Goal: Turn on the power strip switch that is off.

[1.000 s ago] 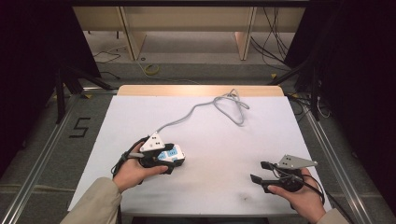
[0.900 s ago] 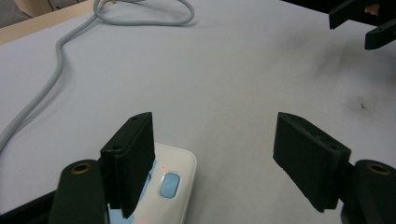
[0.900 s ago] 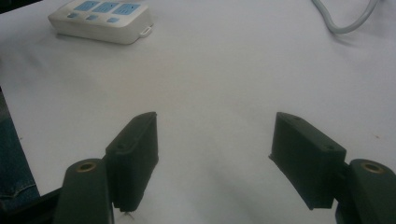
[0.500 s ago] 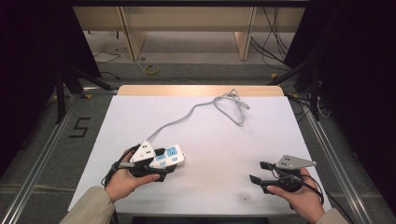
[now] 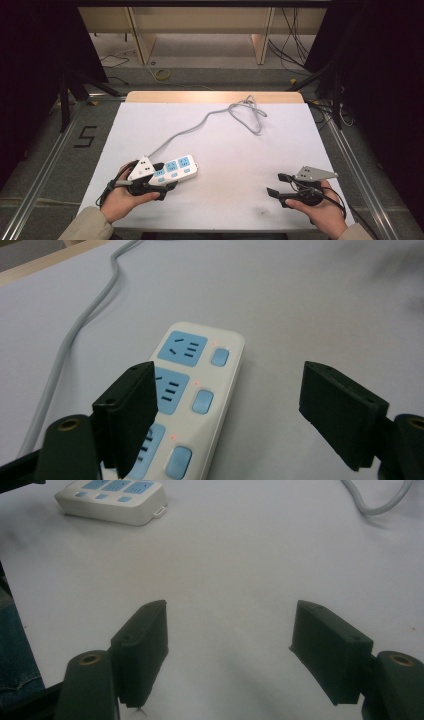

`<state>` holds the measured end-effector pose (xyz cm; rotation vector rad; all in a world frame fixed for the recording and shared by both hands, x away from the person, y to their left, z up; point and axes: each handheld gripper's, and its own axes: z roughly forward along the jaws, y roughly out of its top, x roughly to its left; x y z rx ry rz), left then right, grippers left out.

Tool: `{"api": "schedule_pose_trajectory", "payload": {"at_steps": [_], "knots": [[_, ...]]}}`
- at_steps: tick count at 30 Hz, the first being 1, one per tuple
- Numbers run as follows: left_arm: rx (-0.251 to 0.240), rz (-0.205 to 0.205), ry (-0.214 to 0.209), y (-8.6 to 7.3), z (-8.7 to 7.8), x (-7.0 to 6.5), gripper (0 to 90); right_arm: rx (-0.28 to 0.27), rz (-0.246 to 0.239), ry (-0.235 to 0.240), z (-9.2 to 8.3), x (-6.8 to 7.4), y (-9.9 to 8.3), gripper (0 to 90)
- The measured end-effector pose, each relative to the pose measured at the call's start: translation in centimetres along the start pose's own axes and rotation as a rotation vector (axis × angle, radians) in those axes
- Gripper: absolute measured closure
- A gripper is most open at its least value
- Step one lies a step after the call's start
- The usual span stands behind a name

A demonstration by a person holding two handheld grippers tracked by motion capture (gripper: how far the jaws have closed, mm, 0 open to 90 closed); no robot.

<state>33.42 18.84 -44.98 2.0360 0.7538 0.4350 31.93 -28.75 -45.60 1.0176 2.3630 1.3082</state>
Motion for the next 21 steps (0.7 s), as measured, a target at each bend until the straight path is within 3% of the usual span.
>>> {"api": "schedule_pose_trajectory", "payload": {"at_steps": [7,21], "knots": [[0.020,-0.010,0.025,-0.70,-0.56,0.43,21.0,0.001,0.000,0.002,0.00,0.02,0.00,30.9],[0.043,0.020,0.038,-0.64,-0.33,0.38,20.0,-0.001,0.001,0.004,-0.18,-0.01,0.00,30.9]]}}
